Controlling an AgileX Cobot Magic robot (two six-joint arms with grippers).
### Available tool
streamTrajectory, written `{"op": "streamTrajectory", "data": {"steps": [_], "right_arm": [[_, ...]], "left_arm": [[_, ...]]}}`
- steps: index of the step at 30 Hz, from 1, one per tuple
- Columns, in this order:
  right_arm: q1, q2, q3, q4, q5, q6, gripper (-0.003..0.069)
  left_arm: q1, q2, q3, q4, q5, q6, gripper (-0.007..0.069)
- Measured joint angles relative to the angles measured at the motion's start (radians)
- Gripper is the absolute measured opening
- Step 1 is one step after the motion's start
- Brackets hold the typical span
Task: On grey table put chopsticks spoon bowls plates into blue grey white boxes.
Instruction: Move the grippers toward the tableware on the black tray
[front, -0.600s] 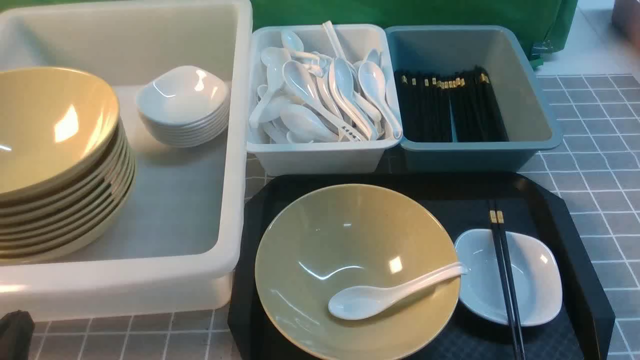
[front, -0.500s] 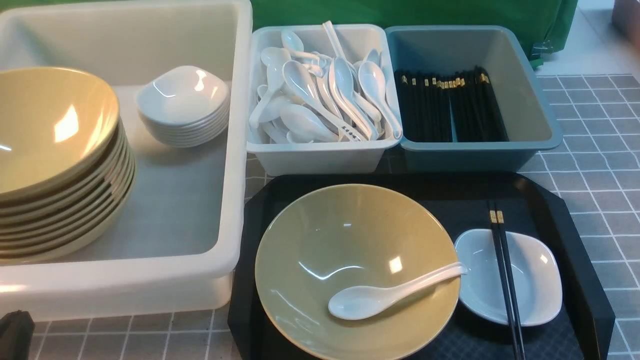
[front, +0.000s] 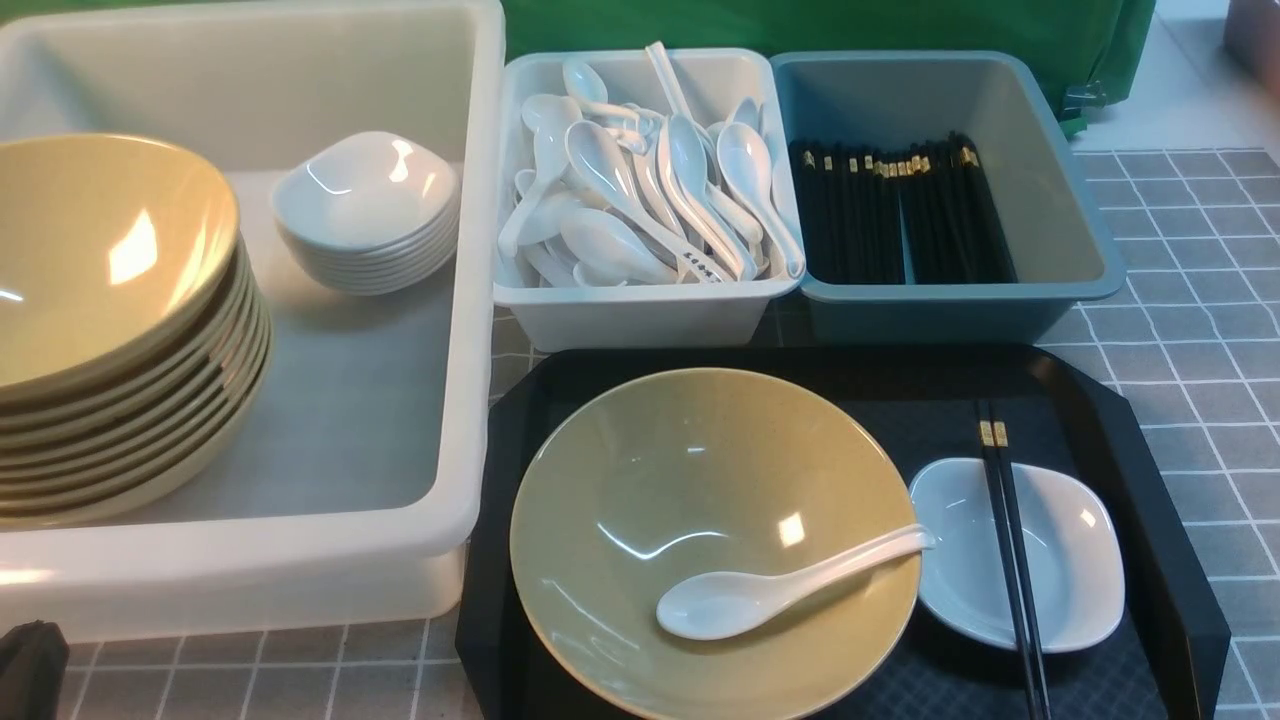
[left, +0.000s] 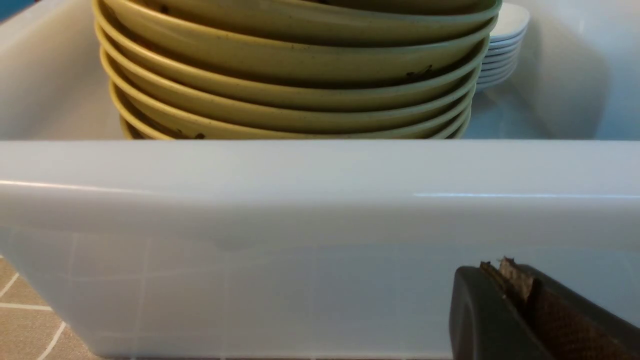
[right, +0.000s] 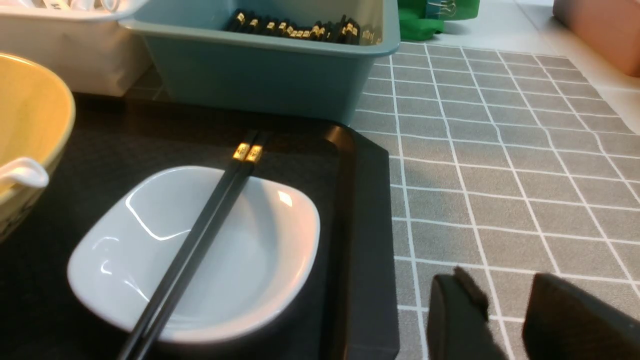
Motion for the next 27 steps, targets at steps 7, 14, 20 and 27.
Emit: {"op": "streamTrajectory", "data": {"steps": [7,14,20,27], "right_arm": [[0.000,0.000,0.000,0.000,0.000,0.000,0.0238],[0.000,0.000,0.000,0.000,0.000,0.000,0.0238],[0.000,0.000,0.000,-0.007,0.000,-0.003,0.0238],[0.000,0.000,0.000,-0.010,0.000,-0.003,0.0238]], "left_arm": [[0.000,0.000,0.000,0.000,0.000,0.000,-0.0011],[0.000,0.000,0.000,0.000,0.000,0.000,-0.0011],[0.000,0.000,0.000,0.000,0.000,0.000,-0.0011],[0.000,0.000,0.000,0.000,0.000,0.000,-0.0011]]}}
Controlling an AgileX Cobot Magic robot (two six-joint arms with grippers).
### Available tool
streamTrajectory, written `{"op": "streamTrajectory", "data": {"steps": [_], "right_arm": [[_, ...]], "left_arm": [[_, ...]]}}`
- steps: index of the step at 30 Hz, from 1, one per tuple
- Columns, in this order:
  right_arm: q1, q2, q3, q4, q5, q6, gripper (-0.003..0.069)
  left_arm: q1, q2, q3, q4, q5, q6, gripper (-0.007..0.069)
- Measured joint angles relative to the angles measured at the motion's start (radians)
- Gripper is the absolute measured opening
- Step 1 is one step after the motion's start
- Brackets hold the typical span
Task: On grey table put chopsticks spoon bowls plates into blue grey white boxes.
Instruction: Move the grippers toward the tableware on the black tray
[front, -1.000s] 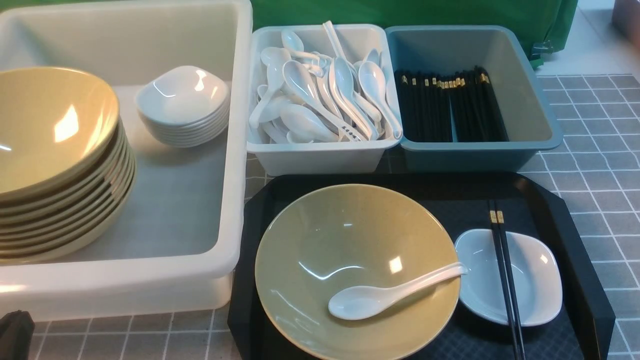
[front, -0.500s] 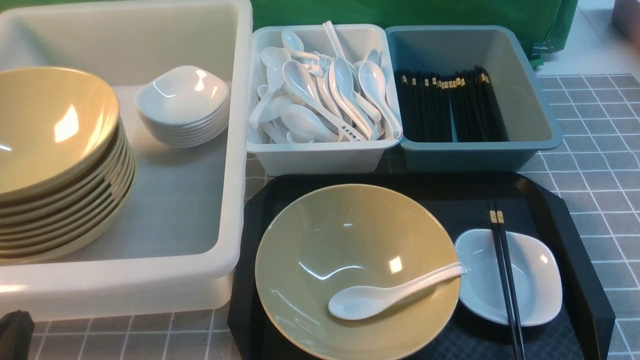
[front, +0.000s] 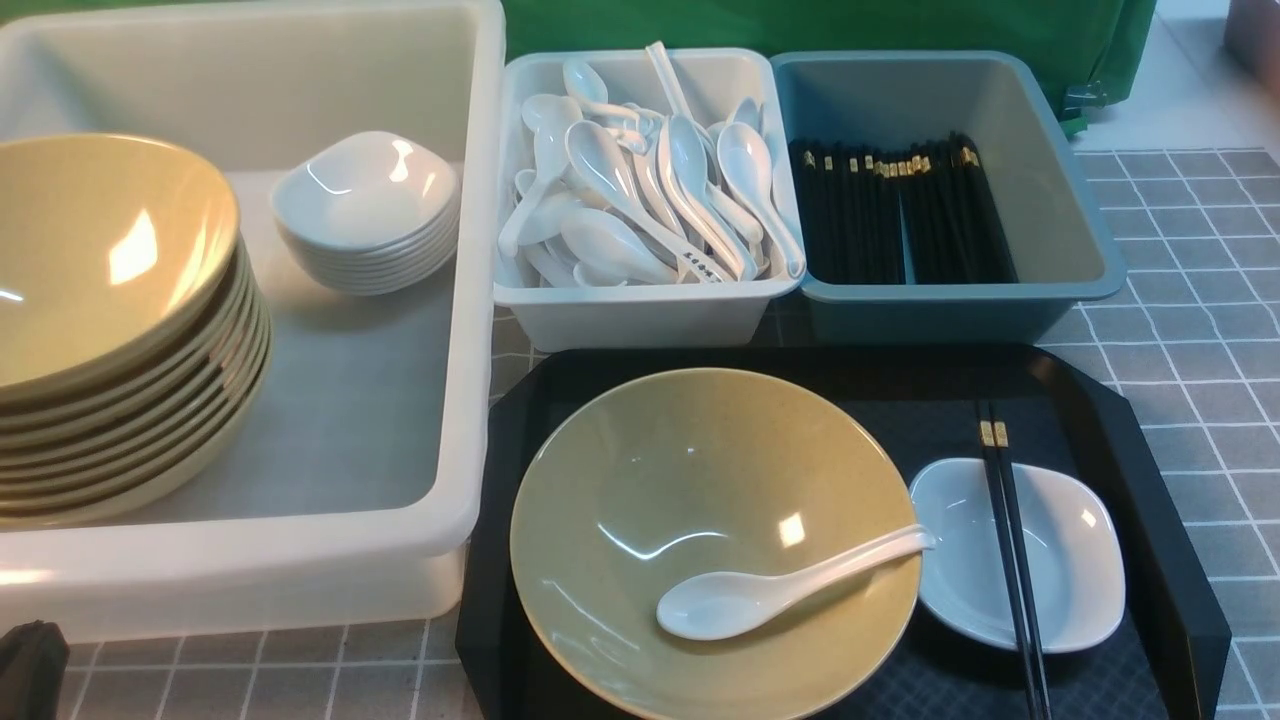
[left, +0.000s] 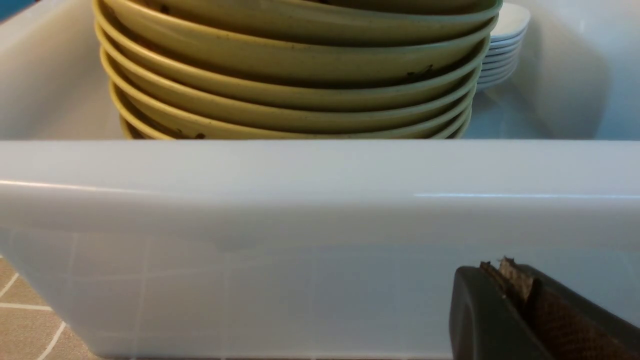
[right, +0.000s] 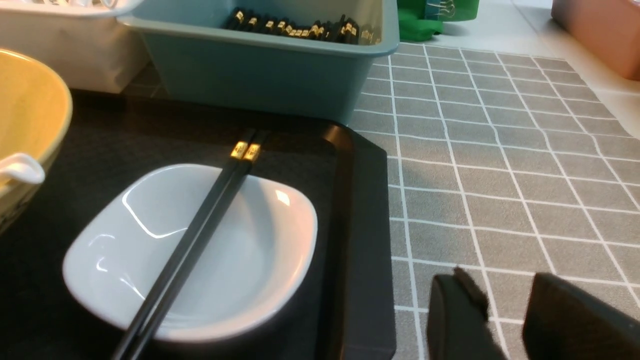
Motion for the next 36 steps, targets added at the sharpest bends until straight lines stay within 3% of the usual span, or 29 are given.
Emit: {"op": "streamTrajectory", "data": {"steps": [16,26,32,34,36], "right_arm": [[0.000,0.000,0.000,-0.001,0.000,-0.001,0.0238],[0.000,0.000,0.000,-0.001,0.000,-0.001,0.0238],[0.000,0.000,0.000,0.005,0.000,0.017,0.0238],[0.000,0.000,0.000,0.034,0.000,0.078,0.0238],[0.000,0.000,0.000,0.134,0.000,0.252,0.0238]], "left_arm": [[0.000,0.000,0.000,0.008,0.000,0.000,-0.0011],[0.000,0.000,0.000,-0.100,-0.021,0.000,-0.0011],[0.000,0.000,0.000,-0.258,-0.035,-0.005,-0.0011],[0.000,0.000,0.000,-0.337,-0.035,-0.025,-0.0011],[0.000,0.000,0.000,-0.549,-0.039,-0.097,-0.0011]]}}
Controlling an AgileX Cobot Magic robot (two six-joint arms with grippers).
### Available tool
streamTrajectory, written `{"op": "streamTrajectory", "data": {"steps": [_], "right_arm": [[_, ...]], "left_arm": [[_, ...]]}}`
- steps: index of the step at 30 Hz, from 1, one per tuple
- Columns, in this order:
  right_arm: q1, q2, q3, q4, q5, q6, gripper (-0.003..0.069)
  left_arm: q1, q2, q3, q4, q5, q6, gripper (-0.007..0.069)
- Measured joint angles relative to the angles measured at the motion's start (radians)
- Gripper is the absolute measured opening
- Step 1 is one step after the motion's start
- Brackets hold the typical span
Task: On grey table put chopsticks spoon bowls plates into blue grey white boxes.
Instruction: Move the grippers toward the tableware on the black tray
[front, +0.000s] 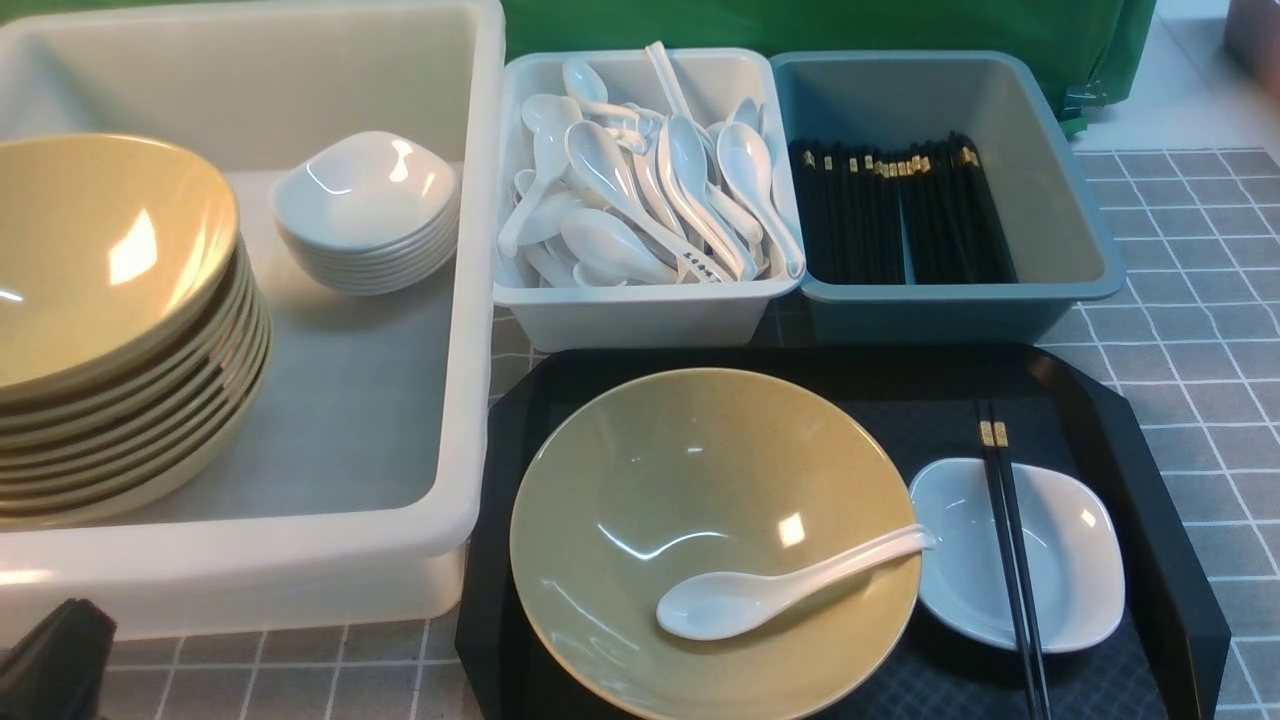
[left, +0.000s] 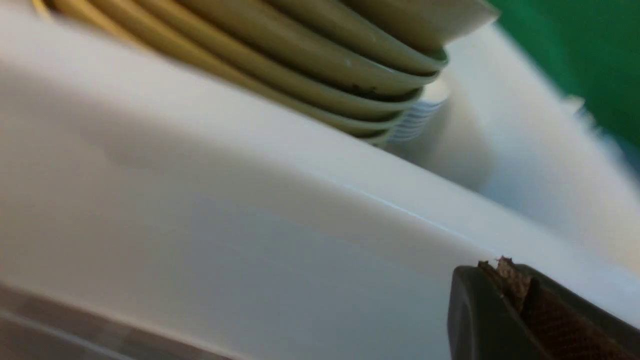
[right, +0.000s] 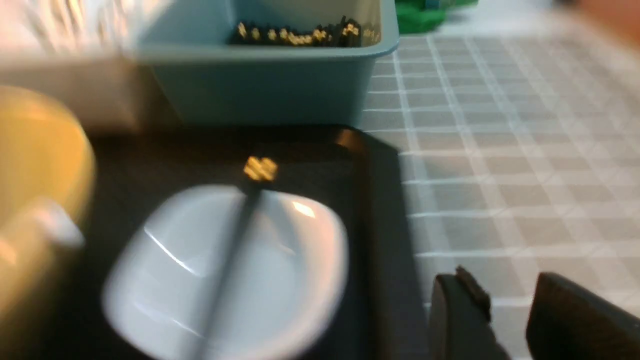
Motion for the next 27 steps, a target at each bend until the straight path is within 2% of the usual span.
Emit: {"op": "streamTrajectory", "data": {"steps": [1,2,3,4,5,6,8,15,18,21,22,24,25,26,27], "right_arm": [[0.000,0.000,0.000,0.013,0.000,0.021,0.0238],[0.000,0.000,0.000,0.135,-0.001,0.221,0.0238],[0.000,0.000,0.000,0.147,-0.001,0.244,0.0238],[0.000,0.000,0.000,0.222,-0.002,0.400,0.0238],[0.000,0.000,0.000,0.229,-0.002,0.416,0.0238],[0.000,0.000,0.000,0.260,-0.003,0.514,0.0238],[0.000,0.000,0.000,0.269,-0.003,0.539,0.0238],[0.000,0.000,0.000,0.258,0.003,0.457,0.0238],[0.000,0.000,0.000,0.258,0.015,0.435,0.0238],[0.000,0.000,-0.002,0.273,0.025,0.344,0.0238],[0.000,0.000,-0.012,0.283,0.044,0.280,0.0237],[0.000,0.000,-0.051,0.292,0.075,0.185,0.0228],[0.000,0.010,-0.130,0.298,0.107,0.066,0.0188],[0.000,0.016,-0.148,0.299,0.117,0.037,0.0176],[0.000,0.044,-0.193,0.299,0.135,-0.034,0.0142]], "left_arm": [[0.000,0.000,0.000,-0.021,0.000,-0.008,-0.0011],[0.000,0.000,0.000,-0.192,-0.005,-0.077,-0.0011],[0.000,0.000,0.000,-0.235,-0.005,-0.093,-0.0011],[0.000,0.000,0.000,-0.370,-0.014,-0.146,-0.0011],[0.000,0.000,0.000,-0.403,-0.016,-0.151,-0.0011],[0.000,0.000,0.000,-0.510,-0.030,-0.175,-0.0011],[0.000,0.000,0.000,-0.579,-0.038,-0.174,-0.0011],[0.000,0.000,0.000,-0.617,-0.058,-0.144,-0.0011],[0.000,0.000,0.000,-0.644,-0.015,-0.123,-0.0011],[0.000,0.000,-0.032,-0.634,0.081,0.015,-0.0011],[0.000,0.000,-0.077,-0.621,0.134,0.112,-0.0011],[0.000,0.000,-0.144,-0.592,0.186,0.225,-0.0011],[0.000,0.023,-0.243,-0.519,0.240,0.326,-0.0011],[0.000,0.029,-0.264,-0.509,0.252,0.334,-0.0011],[0.000,0.073,-0.320,-0.439,0.281,0.362,-0.0011]]}}
